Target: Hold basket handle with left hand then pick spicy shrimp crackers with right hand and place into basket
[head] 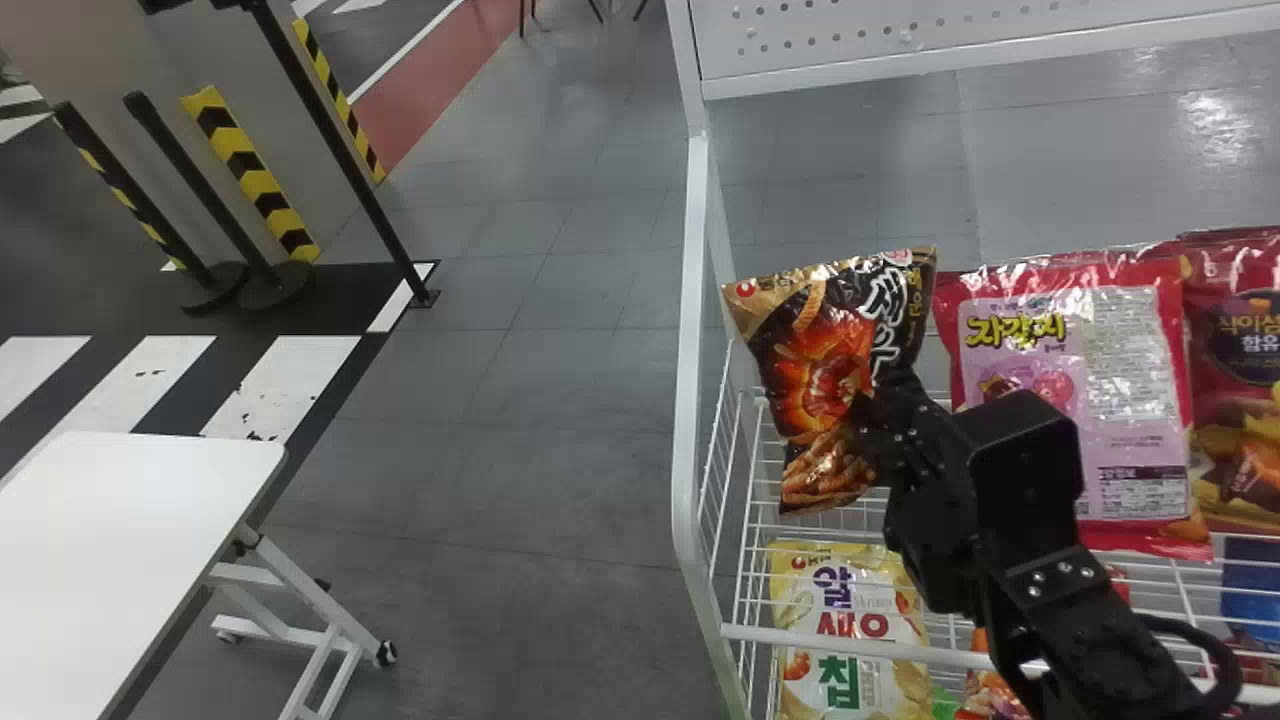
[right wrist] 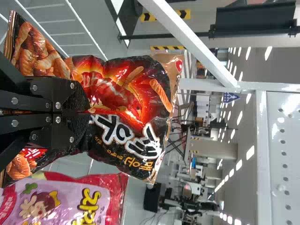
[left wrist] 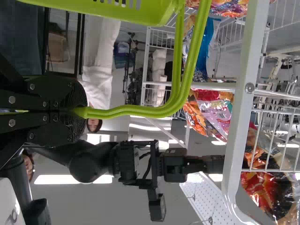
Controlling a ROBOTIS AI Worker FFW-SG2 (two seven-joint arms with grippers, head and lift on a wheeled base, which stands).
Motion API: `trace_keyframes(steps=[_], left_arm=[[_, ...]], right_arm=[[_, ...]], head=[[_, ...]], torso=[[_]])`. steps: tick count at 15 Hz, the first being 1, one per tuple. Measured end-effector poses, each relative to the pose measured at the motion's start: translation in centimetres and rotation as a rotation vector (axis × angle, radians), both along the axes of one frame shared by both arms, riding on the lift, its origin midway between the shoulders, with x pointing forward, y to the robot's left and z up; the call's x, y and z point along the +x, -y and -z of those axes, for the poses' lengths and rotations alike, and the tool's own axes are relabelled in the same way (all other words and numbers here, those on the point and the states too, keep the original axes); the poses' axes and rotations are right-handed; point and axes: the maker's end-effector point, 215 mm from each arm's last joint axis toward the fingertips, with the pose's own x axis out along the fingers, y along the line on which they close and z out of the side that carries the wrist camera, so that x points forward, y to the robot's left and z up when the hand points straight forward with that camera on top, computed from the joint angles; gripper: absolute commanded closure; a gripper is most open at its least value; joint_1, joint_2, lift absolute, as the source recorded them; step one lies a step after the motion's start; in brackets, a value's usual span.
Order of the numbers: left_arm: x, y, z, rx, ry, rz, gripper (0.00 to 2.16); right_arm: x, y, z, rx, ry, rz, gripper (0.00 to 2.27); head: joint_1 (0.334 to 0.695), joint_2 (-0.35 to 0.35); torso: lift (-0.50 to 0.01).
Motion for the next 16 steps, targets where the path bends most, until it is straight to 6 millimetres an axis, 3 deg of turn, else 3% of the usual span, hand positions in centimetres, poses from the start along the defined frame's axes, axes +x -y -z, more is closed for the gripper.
trace_keyframes(steps=[6, 11, 16], left_arm=[[0.0, 0.0, 0.1, 0.0, 0.0, 0.0, 2.15], [-0.1, -0.1, 0.2, 0.001, -0.004, -0.001, 2.15], [-0.1, 0.0, 0.4, -0.002, -0.007, -0.005, 2.15]], right_arm=[[-4.1, 2.4, -0.1, -0.005, -0.088, 0.056, 2.24], [-9.2, 8.6, 1.8, -0.063, -0.244, 0.13, 2.24], [-15.4, 12.9, 3.6, -0.135, -0.439, 0.165, 2.24]], head=[[0.695, 0.35], [0.695, 0.32], [0.695, 0.263]], torso=[[-0.01], [-0.01], [-0.01]])
